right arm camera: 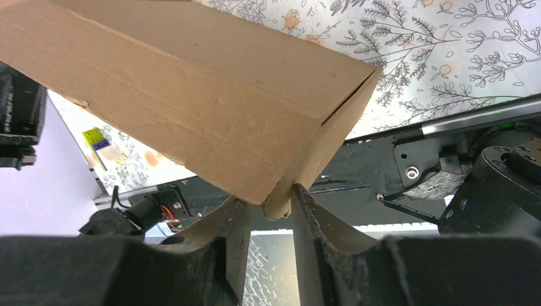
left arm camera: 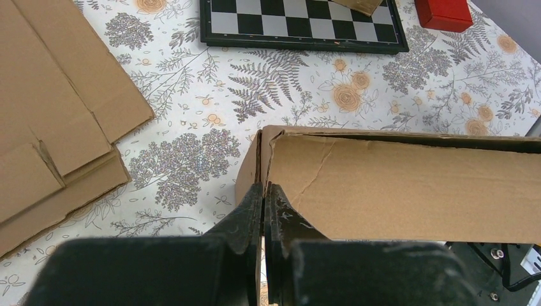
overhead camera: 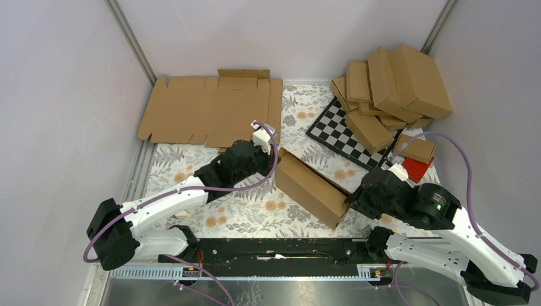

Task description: Fold the paper box

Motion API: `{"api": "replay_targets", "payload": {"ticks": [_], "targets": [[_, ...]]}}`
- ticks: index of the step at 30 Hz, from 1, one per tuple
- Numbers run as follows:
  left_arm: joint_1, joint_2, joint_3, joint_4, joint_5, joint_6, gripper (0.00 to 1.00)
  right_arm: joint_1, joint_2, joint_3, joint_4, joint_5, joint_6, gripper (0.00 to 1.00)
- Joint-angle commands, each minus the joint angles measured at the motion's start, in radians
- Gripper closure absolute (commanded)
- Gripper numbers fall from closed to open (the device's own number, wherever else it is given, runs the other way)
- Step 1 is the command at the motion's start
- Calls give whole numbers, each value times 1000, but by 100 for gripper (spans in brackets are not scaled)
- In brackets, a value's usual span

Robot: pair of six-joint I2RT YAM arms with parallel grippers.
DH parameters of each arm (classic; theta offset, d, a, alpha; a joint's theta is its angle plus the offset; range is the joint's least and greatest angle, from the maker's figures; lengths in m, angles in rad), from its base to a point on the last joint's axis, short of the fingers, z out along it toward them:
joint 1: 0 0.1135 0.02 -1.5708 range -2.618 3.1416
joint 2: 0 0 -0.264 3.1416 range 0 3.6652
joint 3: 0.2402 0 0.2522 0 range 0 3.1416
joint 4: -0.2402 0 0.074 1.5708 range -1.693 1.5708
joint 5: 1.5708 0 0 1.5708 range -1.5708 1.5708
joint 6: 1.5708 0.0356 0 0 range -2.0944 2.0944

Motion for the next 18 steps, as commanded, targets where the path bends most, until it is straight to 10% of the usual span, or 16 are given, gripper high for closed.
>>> {"api": "replay_targets", "payload": {"ticks": [1, 9, 18], "targets": [[-13, 35, 5, -91, 7, -6, 100, 0, 45, 6, 38, -28, -3, 66], [-14, 25, 5, -92, 5, 0, 100, 0, 108, 89, -10, -16, -30, 91], [-15, 9, -14, -92, -18, 12, 100, 0, 20, 95, -18, 52, 146, 98]]}}
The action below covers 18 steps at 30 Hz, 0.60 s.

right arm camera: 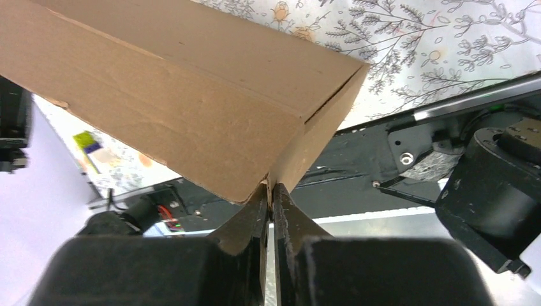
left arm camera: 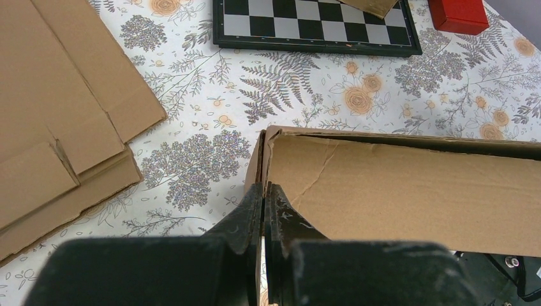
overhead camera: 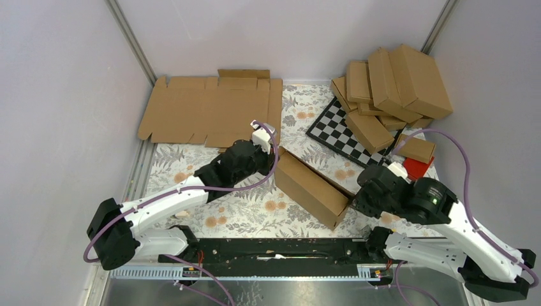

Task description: Fold the paper box

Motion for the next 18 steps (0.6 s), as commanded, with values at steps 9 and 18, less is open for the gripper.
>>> {"api": "replay_targets", "payload": {"ticks": [9, 18], "targets": [[-18, 7, -24, -82, 13, 12, 100, 1, -154, -36, 56, 69, 250, 100], [-20, -4, -43, -79, -6, 22, 100, 1, -265, -115, 146, 40, 355, 100]]}}
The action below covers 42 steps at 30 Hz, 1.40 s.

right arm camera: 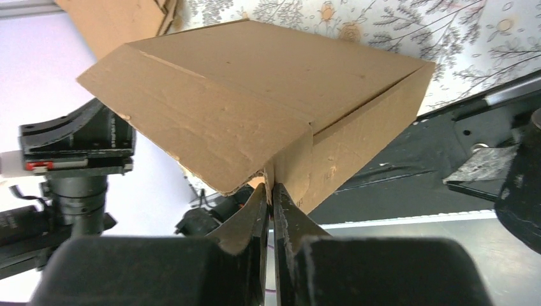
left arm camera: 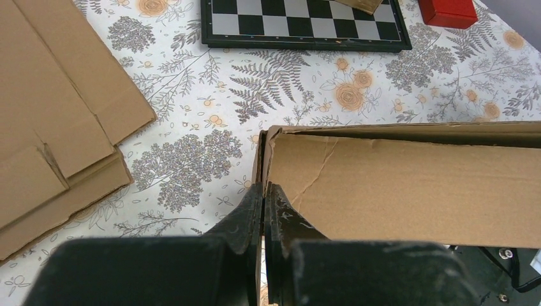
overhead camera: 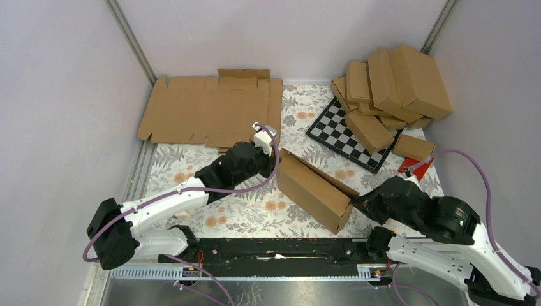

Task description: Fold the paper box

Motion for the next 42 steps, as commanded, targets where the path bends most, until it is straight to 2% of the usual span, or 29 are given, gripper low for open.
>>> {"api": "replay_targets", "payload": {"ticks": [1, 5, 14, 37, 42], "targets": [[-3, -2, -37, -90, -14, 19, 100, 0, -103, -72, 122, 10, 147, 100], [-3, -7, -36, -94, -17, 22, 100, 2, -182, -142, 165, 1, 191, 100], [-3, -9, -37, -102, -24, 21, 100, 1, -135, -84, 163, 4, 125, 100], [-3, -9, -46, -114, -45, 28, 100, 1, -210, -106, 234, -2, 188, 100], [-3, -5, -38, -114, -42, 27, 100, 1, -194, -99, 226, 0, 134, 100]]}}
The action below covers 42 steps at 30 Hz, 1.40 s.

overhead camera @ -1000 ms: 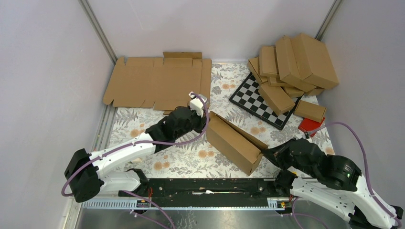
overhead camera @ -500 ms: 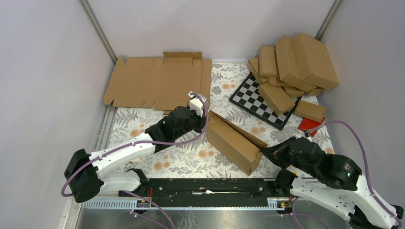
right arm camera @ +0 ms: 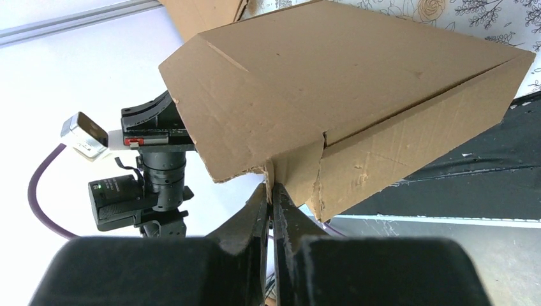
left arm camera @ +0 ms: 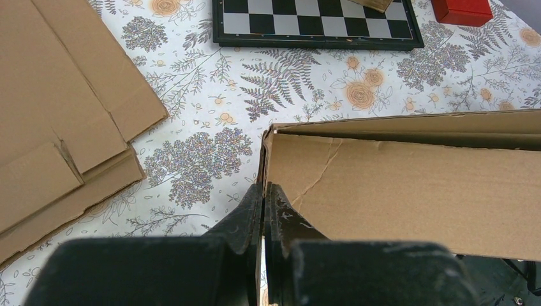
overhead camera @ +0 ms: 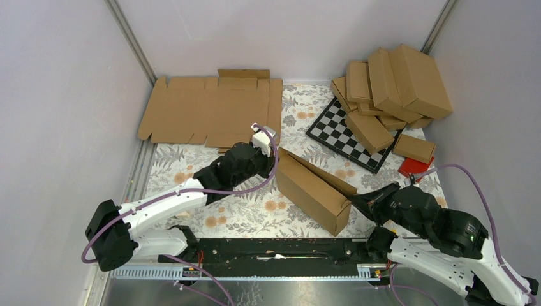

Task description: Fold the paper box

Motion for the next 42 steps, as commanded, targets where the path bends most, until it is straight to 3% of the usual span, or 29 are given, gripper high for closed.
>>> {"api": "replay_targets", "payload": {"ticks": [1, 10, 30, 31, 33, 38, 40, 42], "targets": [[-4, 13, -23, -108, -11, 5, 100, 1, 26, 21, 41, 23, -26, 100], [-5, 9, -17, -119, -19, 8, 100, 1, 289, 104, -57, -10, -380, 100], [-3, 44, 4, -145, -61, -25, 100, 1, 416, 8, 2, 46, -572, 99], [-5, 42, 0, -139, -59, -25, 100, 1, 420, 12, 3, 47, -582, 90], [-4, 40, -7, -133, -58, -25, 100, 1, 423, 42, 1, 54, -638, 62], [-5, 43, -1, -136, -64, -23, 100, 1, 413, 125, 39, -69, -923, 20], [-5, 44, 1, -139, -66, -22, 100, 2, 425, 152, 18, -124, -999, 5], [-4, 44, 0, -142, -66, -22, 100, 1, 461, 188, -31, -134, -1048, 1]]}}
